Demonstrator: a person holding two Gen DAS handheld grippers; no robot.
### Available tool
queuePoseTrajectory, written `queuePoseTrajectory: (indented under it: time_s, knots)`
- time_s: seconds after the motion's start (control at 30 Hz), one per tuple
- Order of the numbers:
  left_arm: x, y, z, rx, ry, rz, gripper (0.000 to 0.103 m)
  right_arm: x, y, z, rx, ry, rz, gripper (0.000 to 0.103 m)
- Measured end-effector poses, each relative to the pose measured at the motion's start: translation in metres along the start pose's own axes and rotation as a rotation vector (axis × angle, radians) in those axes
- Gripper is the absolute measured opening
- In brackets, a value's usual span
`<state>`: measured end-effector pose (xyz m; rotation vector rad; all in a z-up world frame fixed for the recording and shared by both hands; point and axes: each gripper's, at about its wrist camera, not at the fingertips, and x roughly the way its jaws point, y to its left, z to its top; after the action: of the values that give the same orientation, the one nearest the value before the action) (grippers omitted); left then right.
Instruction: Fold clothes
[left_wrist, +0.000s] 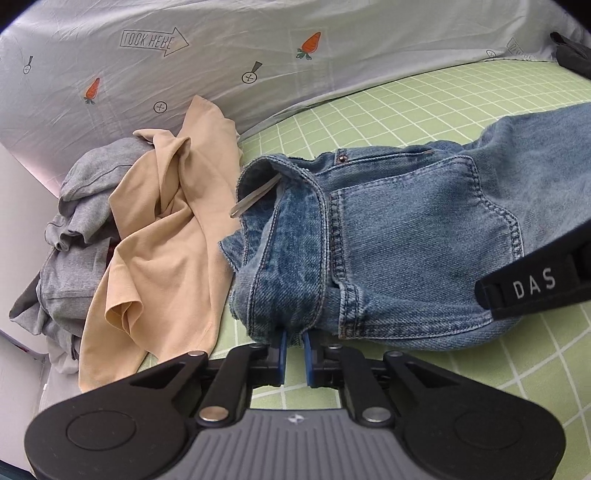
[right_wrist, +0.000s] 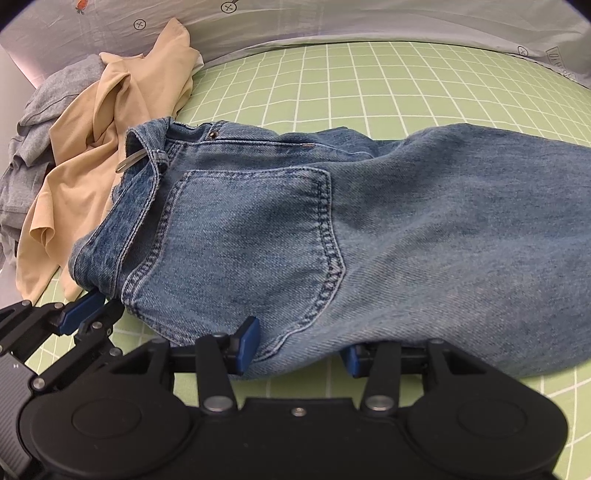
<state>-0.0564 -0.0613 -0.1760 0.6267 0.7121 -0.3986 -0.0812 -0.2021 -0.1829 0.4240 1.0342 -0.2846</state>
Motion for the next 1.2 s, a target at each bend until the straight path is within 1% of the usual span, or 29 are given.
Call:
queuePoseTrajectory:
  time_s: [0.03,0.07,0.13,0.17,0.23,0.3,0.37,0.5,0.63,0.73,0.8,0.87,0.93,1.03,1.07,1.17,1.2]
  knots:
    - [-0.003,0.003,-0.001,-0.01,-0.008,-0.006,0.002,0.001,0.0,0.0,-0.002,-0.001,-0.003,0.046]
    - [-0.005,0.007,-0.003,-0.018,-0.022,0.008,0.001,0.002,0.001,0.0,-0.004,-0.001,-0.006,0.046]
    - [-0.012,0.017,-0.004,-0.025,-0.071,0.086,0.001,0.002,0.001,0.001,-0.004,0.0,-0.014,0.047]
    - [-0.013,0.024,-0.005,-0.029,-0.081,0.115,0.001,0.003,0.001,0.001,-0.002,0.001,-0.019,0.047]
    - [-0.009,0.045,-0.003,-0.075,-0.062,0.113,0.001,0.003,0.001,0.002,0.004,0.004,-0.029,0.047]
    - [-0.003,0.064,-0.003,-0.117,-0.032,0.04,0.001,0.002,0.003,0.002,0.013,0.003,-0.042,0.048]
    - [-0.001,0.07,-0.006,-0.124,-0.022,0.0,0.001,-0.001,0.007,0.004,0.023,-0.011,-0.051,0.048]
    - [0.002,0.077,-0.01,-0.184,0.003,-0.106,0.003,-0.013,0.018,0.006,0.033,-0.048,-0.078,0.048]
    - [-0.002,0.083,-0.008,-0.187,-0.031,-0.175,0.004,-0.028,0.029,0.003,0.04,-0.086,-0.092,0.048]
    - [-0.004,0.091,-0.006,-0.194,-0.047,-0.24,0.004,-0.033,0.036,0.0,0.067,-0.112,-0.082,0.053]
    - [-0.003,0.095,-0.006,-0.189,-0.051,-0.283,0.004,-0.034,0.041,0.0,0.088,-0.119,-0.093,0.055]
    - [0.0,0.098,-0.006,-0.185,-0.046,-0.314,0.004,-0.035,0.046,-0.001,0.102,-0.123,-0.1,0.056]
    - [0.003,0.1,-0.007,-0.181,-0.039,-0.339,0.004,-0.037,0.051,-0.002,0.114,-0.108,-0.117,0.057]
    - [0.008,0.103,-0.008,-0.161,-0.032,-0.364,0.004,-0.042,0.06,-0.005,0.137,-0.079,-0.167,0.06]
    - [0.009,0.104,-0.009,-0.155,-0.031,-0.369,0.004,-0.045,0.063,-0.006,0.145,-0.071,-0.187,0.064]
    - [0.012,0.109,-0.009,-0.149,-0.032,-0.387,0.004,-0.06,0.072,-0.009,0.132,-0.108,-0.207,0.065]
    - [0.012,0.111,-0.009,-0.15,-0.032,-0.394,0.004,-0.066,0.076,-0.01,0.123,-0.136,-0.213,0.065]
